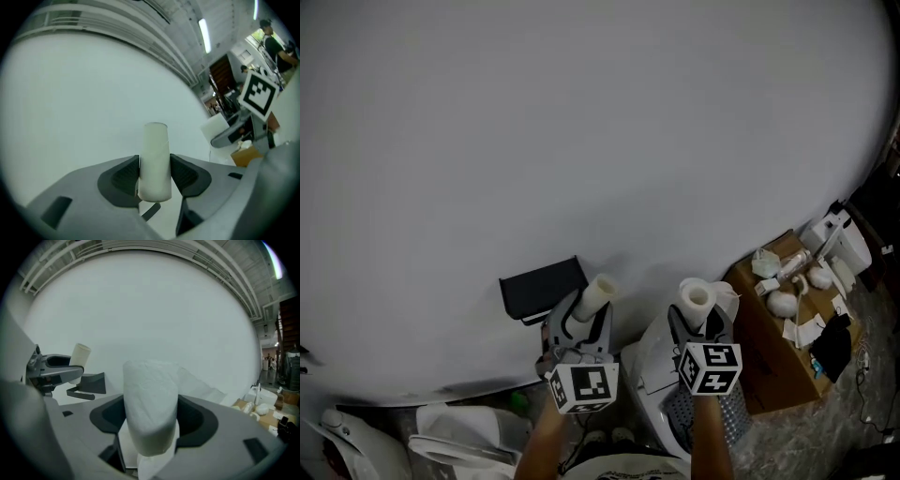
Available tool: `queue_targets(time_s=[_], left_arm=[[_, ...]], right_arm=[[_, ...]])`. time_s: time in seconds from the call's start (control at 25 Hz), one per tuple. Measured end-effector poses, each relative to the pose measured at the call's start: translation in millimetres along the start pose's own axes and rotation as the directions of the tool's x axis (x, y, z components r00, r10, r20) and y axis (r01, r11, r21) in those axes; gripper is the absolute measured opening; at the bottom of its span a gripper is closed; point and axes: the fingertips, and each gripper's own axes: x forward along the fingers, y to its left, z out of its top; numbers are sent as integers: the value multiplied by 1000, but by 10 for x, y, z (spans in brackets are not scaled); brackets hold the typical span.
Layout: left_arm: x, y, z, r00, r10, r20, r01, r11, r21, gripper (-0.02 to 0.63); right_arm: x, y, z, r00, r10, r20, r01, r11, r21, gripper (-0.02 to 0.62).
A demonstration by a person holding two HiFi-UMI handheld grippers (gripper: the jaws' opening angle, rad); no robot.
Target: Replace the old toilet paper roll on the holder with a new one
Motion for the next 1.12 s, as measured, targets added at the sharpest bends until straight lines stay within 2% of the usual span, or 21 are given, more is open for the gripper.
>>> queue_targets(time_s=[0.08,0.16,0.32,0.44,0.56,0.8,1.12], left_arm=[[-141,186,4,1000,22,20,-19,993,-114,206],[-284,387,-23,998,53,28,-45,974,-221,206],[-618,767,-147,991,116,60,-82,909,-408,206],[-866,1014,-261,982,178,66,-123,863,-490,206],[-1095,1234,-414,971,237,32,-186,831,-525,206],[-1391,1483,-644,951,307,-32,-277,802,-530,204],[-1479,1567,-741,946,320,-57,-302,798,-521,204]], right_arm=[[28,139,-1,1000,28,-2,-28,1000,-7,301],[44,279,1,999,54,-3,-54,998,-14,301],[63,540,-6,995,99,-3,-99,995,-29,301],[70,692,-22,992,128,-7,-128,991,-38,301],[78,838,-30,988,154,-11,-154,987,-44,301],[79,1019,-13,983,182,-7,-182,982,-55,301],[110,1197,-48,976,216,-22,-217,973,-76,301]])
